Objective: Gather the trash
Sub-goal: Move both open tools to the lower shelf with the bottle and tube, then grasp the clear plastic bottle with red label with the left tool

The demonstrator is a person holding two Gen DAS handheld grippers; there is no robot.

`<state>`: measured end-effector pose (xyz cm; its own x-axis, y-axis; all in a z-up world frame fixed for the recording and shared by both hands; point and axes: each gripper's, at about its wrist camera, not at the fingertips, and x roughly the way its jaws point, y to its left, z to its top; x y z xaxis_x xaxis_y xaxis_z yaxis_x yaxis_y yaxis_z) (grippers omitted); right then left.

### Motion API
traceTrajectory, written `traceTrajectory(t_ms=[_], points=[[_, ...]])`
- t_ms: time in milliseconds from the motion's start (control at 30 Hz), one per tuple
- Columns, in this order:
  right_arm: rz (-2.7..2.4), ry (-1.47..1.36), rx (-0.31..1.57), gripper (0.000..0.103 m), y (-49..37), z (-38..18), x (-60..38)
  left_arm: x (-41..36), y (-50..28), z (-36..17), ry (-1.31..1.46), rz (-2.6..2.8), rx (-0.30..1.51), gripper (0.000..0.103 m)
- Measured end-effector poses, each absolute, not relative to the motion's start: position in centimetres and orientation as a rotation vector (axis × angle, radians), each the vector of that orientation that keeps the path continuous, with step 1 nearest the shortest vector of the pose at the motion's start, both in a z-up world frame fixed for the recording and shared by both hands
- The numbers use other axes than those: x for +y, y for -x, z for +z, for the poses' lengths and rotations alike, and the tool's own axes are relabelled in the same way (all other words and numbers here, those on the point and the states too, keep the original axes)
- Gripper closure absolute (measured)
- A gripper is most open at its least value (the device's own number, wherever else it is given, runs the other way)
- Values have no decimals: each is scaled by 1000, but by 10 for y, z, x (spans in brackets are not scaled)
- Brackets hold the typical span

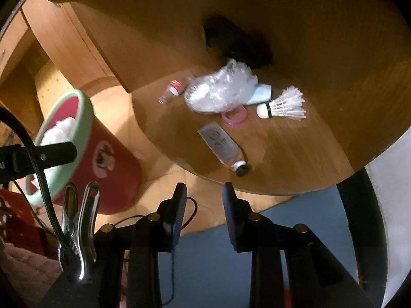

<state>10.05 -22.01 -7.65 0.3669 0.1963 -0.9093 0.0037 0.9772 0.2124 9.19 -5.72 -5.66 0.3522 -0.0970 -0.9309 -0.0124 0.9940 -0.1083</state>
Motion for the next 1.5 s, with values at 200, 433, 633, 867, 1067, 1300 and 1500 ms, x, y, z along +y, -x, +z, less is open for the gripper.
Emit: traceTrajectory(t_ms=[200, 433, 633, 867, 1067, 1300, 1500], points=[[78, -162, 1240, 73, -114, -108, -228, -77, -114, -82, 34, -76, 1200, 56], [51, -114, 1256, 73, -131, -130, -227, -78, -156, -121, 65, -47, 1210, 56], [68, -64, 1272, 73, -141, -144, -216, -76, -197, -142, 79, -27, 1188, 56], [82, 28, 1267, 72, -149, -159, -201, -80, -243, -155, 14, -5, 1167, 56], [104, 68, 1261, 72, -145, -163, -201, -92, -286, -170, -41, -9, 1159, 55], [100, -4, 1257, 72, -147, -164, -221, -97, -319, -194, -80, -17, 1182, 55], [97, -63, 1249, 72, -155, -161, -230, -86, -331, -208, -31, -8, 1185, 55]])
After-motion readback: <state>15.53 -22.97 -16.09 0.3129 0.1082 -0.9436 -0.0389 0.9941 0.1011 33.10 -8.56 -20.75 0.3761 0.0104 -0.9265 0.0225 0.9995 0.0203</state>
